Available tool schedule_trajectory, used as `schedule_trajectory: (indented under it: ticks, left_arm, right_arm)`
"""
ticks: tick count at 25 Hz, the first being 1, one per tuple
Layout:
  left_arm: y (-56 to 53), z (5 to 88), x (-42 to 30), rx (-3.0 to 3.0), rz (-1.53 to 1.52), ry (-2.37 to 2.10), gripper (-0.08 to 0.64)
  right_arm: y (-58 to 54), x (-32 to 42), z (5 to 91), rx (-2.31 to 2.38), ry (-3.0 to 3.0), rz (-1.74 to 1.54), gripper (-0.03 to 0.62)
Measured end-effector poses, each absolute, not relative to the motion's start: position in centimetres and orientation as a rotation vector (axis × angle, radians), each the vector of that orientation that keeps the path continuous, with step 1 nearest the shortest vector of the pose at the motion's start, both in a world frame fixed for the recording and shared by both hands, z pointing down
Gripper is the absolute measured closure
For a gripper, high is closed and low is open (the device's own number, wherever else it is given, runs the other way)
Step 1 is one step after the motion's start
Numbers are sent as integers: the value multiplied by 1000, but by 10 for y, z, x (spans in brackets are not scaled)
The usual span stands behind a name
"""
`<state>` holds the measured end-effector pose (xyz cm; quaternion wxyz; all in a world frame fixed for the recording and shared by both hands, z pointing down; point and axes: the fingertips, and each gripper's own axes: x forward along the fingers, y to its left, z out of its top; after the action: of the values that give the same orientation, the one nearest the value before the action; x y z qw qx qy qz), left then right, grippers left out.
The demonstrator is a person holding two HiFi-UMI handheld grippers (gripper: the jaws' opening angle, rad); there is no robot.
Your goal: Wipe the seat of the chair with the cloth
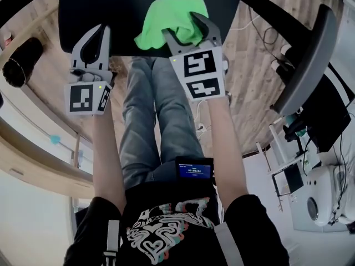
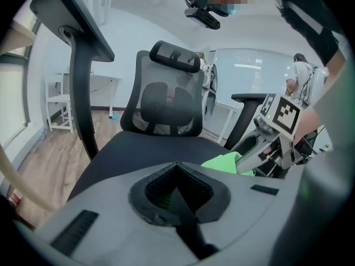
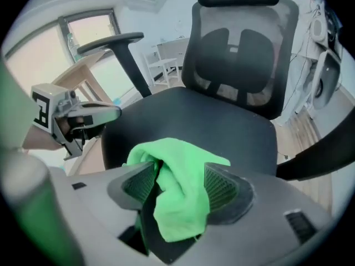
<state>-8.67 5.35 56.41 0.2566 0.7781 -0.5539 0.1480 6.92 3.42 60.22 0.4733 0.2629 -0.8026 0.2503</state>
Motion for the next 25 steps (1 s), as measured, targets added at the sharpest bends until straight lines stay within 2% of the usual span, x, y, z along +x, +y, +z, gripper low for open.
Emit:
schedule_trajectory:
  ticks: [6,7,12,16,20,22,23,25]
  left_arm:
    - [62,566,-89,2118,394,-1463,560]
    - [61,566,-88,2122,390,-1463,558]
    - [56,562,-86,2133,375,-1475,558]
    - [55,558,-82,2152,380,-1460,560]
    - [56,561,-87,2145,379,-1469,558]
    - [57,564,-91,2131,388,-1484,558]
    - [58,566,-94,2121,394,-1493,558]
    - [60,570,-99,2098,408,-1508,560]
  right_arm:
    - [50,83,547,764,-2001,699,332]
    - [45,75,543,788,-2010,712,285]
    - [27,28,593,766,-1901,675,150]
    - [42,65,650,785,-1697,639,146]
    - [44,78,658,831,-1712,646,148]
    - [43,71,658,813,-1738,632,183]
    - [43,66,657,807,-1758,623,249]
    - [47,54,658,806,-1805,591,468]
